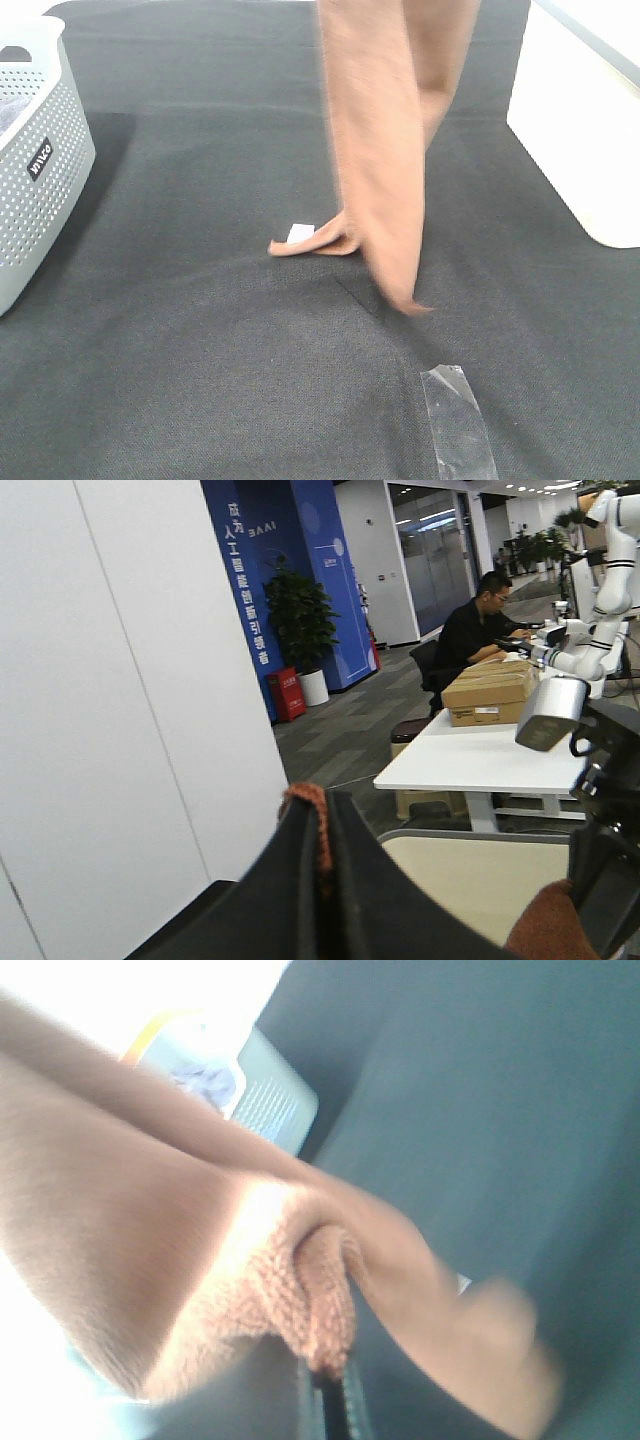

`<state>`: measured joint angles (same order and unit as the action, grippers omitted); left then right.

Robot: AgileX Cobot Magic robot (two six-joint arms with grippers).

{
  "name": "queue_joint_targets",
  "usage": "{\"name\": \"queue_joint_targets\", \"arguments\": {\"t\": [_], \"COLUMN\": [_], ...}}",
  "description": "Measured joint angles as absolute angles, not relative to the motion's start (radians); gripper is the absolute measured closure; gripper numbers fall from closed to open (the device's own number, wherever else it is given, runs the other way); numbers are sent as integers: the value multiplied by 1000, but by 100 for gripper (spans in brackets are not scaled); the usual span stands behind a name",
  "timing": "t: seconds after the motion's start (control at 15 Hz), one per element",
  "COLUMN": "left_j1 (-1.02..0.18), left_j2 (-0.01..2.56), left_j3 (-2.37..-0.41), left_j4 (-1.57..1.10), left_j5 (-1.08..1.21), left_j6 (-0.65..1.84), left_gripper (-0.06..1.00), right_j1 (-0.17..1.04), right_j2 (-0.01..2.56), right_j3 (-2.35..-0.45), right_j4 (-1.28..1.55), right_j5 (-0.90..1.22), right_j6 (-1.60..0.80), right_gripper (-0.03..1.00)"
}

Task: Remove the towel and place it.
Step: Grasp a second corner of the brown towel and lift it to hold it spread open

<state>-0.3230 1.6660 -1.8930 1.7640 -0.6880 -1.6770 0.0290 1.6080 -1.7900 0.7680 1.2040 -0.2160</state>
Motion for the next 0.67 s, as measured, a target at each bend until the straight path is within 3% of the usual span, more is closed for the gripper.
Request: {"name": "queue_joint_targets", "arguments": {"t": [0.27,0.67], "left_j1": [-323,-323], "left_j2": [1666,1666], "left_j3": [-1893,-1893], "left_j4": [1762,1761], "left_j5": [-532,-403], "left_j6": [-1655,-1613], "left_gripper": [94,94], "right_j1": [28,27], "right_j2": [1651,1651], "right_j3": [-1794,-1800], "right_j4": [723,817], "right_j5": [1217,1218], "right_j6": [62,208], "right_gripper": [97,97]}}
